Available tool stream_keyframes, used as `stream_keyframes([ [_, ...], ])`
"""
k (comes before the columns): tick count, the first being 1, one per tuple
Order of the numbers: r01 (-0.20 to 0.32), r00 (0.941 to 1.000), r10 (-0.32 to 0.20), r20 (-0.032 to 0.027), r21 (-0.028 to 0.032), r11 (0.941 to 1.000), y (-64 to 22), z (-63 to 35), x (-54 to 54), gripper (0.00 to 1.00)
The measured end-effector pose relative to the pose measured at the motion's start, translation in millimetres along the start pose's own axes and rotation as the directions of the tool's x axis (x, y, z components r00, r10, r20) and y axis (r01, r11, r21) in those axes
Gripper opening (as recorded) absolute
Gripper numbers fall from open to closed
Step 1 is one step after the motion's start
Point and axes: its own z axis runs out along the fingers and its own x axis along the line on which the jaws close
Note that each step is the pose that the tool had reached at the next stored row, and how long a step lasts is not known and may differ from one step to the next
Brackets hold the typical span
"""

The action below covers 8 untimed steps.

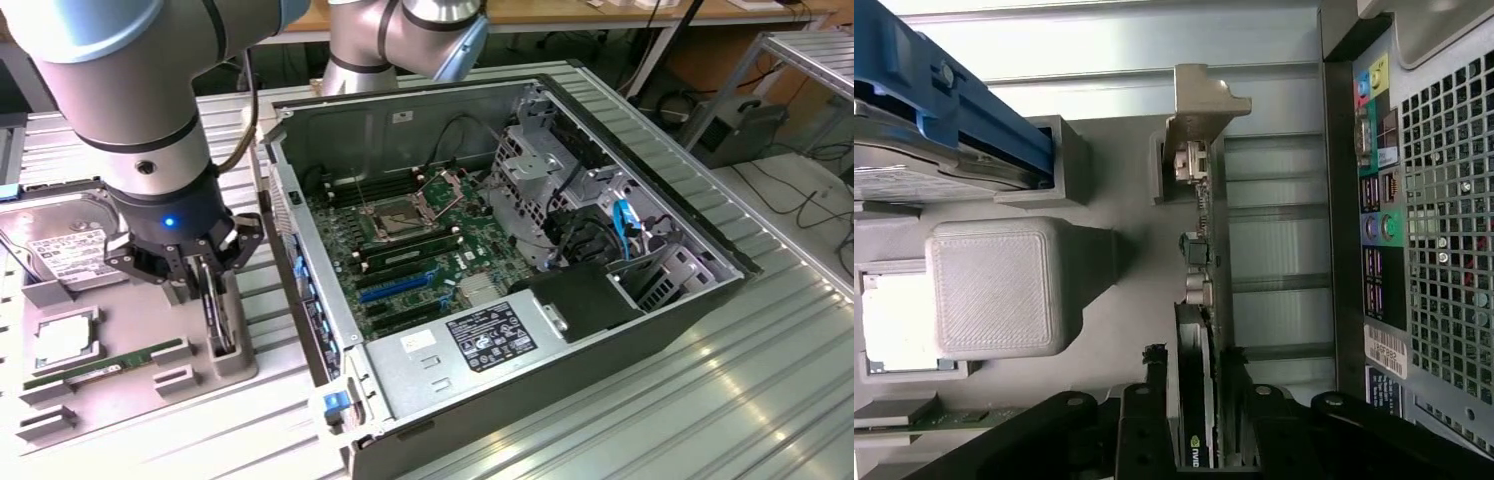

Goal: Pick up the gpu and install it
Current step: 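Pick up the gpu and move the gpu toward the slot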

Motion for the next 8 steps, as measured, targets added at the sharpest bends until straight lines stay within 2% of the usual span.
stream_keyframes([
  [1,0.000,1.0000,0.000,0.0000,-0.0001,1.0000,0.0,0.0,0.0,0.35],
  [2,0.000,1.0000,0.000,0.0001,-0.0001,1.0000,0.0,0.0,0.0,0.27],
  [8,0.035,0.9994,-0.035,-0.0013,-0.0001,0.9994,0.0,0.2,0.1,0.26],
])
